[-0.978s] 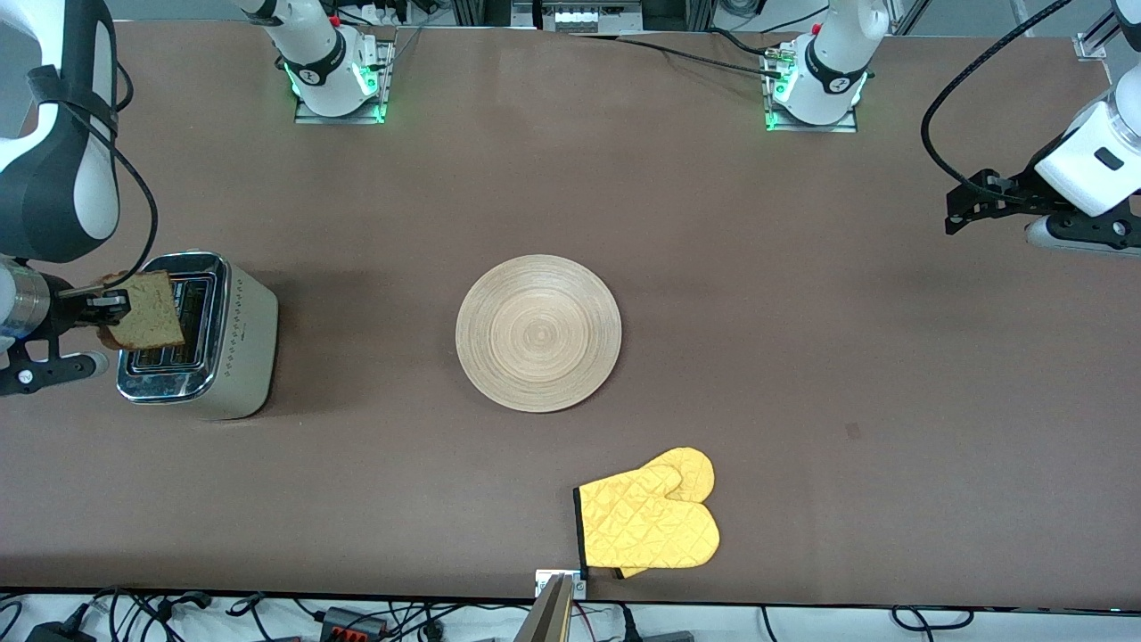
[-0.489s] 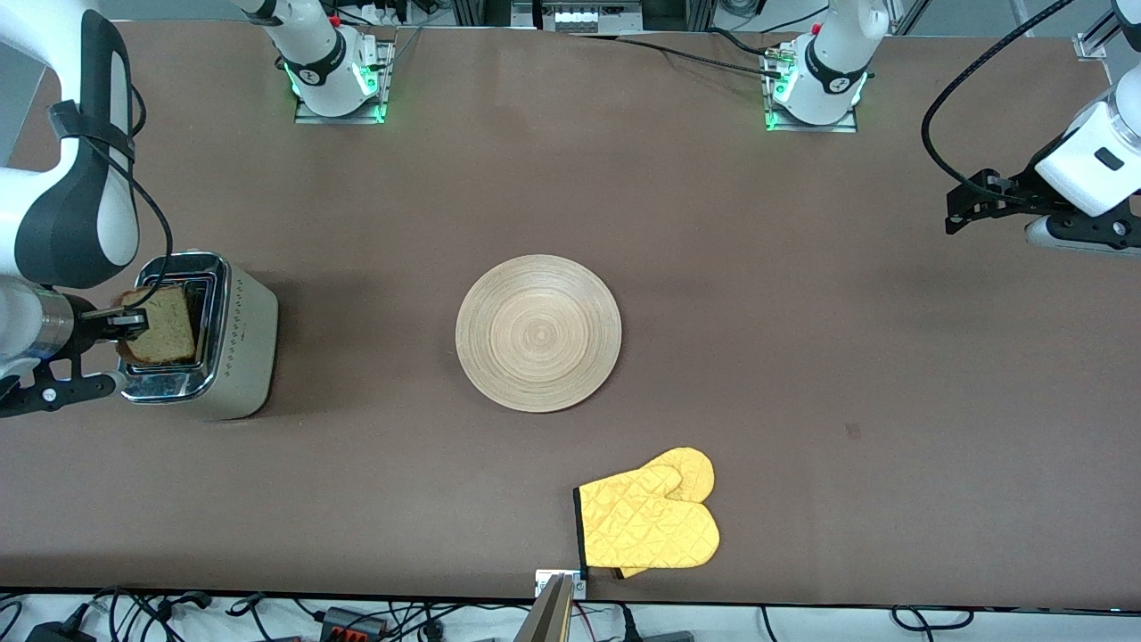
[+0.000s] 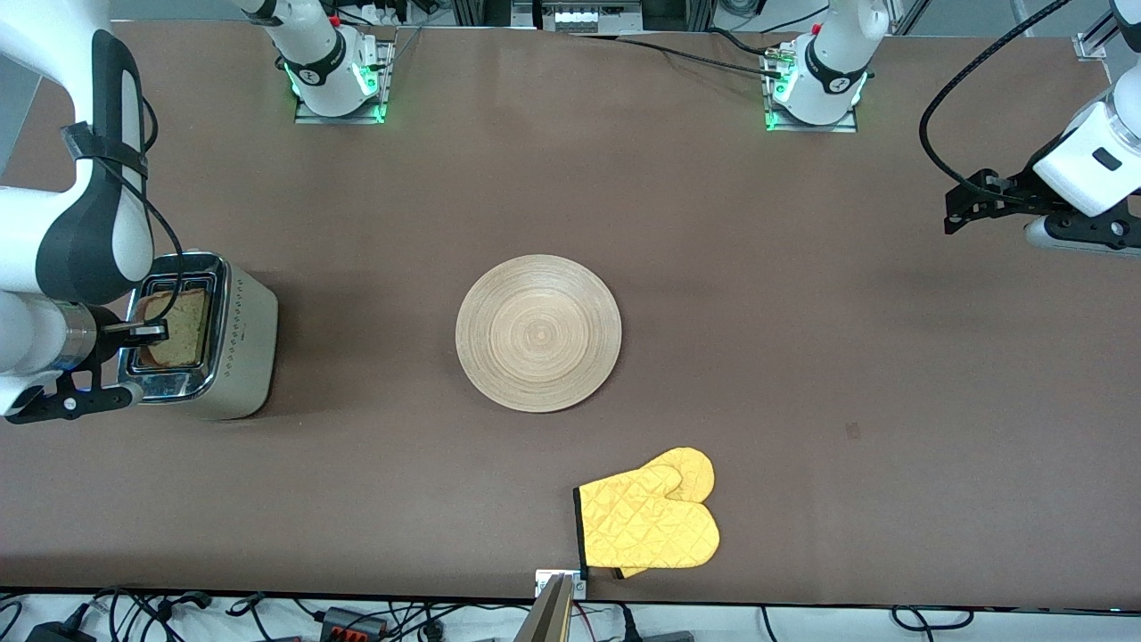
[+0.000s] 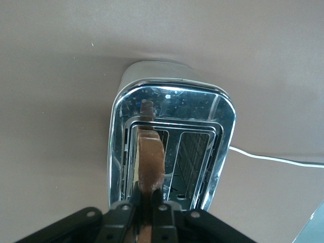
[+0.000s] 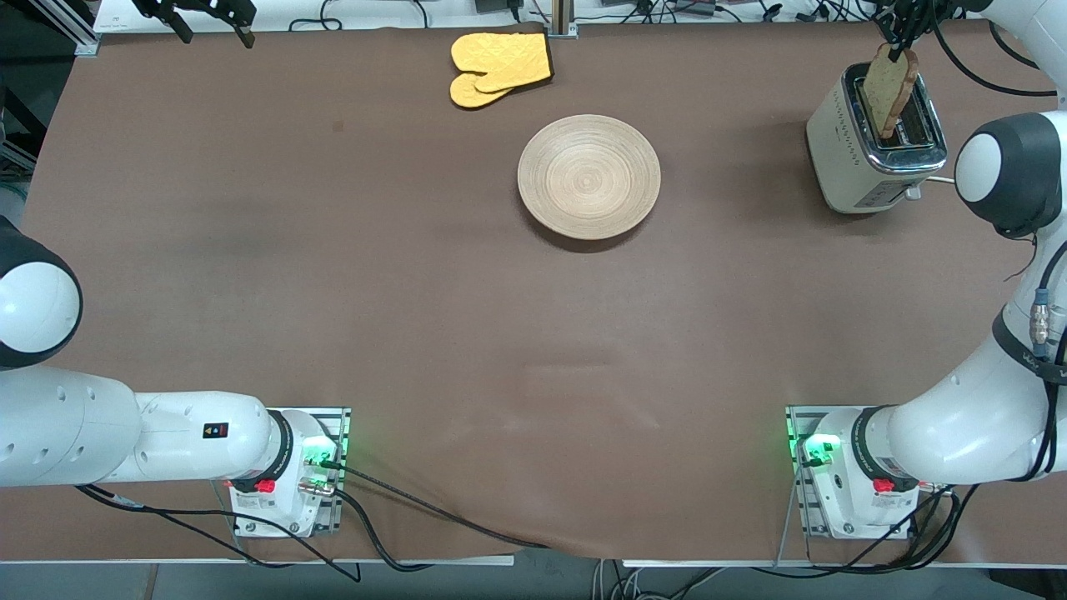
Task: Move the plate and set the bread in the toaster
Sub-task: 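Lower the bread into the toaster slot with the right gripper, then open the right gripper and raise it away from the toaster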
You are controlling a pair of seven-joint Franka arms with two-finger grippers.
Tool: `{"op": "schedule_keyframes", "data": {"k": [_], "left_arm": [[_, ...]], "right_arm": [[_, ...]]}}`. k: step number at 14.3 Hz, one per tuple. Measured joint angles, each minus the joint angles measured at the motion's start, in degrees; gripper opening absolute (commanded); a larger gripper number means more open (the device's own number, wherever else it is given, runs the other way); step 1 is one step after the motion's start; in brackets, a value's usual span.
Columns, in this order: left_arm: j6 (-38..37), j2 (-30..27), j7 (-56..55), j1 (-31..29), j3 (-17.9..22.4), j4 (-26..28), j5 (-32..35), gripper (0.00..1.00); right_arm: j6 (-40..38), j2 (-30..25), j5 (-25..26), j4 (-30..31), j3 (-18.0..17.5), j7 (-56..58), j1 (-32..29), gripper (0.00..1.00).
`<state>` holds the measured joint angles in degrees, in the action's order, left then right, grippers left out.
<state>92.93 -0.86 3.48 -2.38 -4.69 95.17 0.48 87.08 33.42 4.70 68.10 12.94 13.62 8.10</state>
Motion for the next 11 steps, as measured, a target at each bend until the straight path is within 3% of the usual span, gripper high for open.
{"op": "schedule_keyframes", "data": {"k": [5,11], "left_arm": [[0.0,0.0,0.0,0.0,0.0,0.0,0.0,1.0],[-0.1,0.0,0.0,0.0,0.0,-0.1,0.0,1.0]], "right_arm": [[-0.8,-1.0,-5.1,-0.1,0.0,-0.1,-0.1,1.0],[-5.0,-7.3,-7.4,-1.1,-0.1,-0.1,-0.3,1.0]]}}
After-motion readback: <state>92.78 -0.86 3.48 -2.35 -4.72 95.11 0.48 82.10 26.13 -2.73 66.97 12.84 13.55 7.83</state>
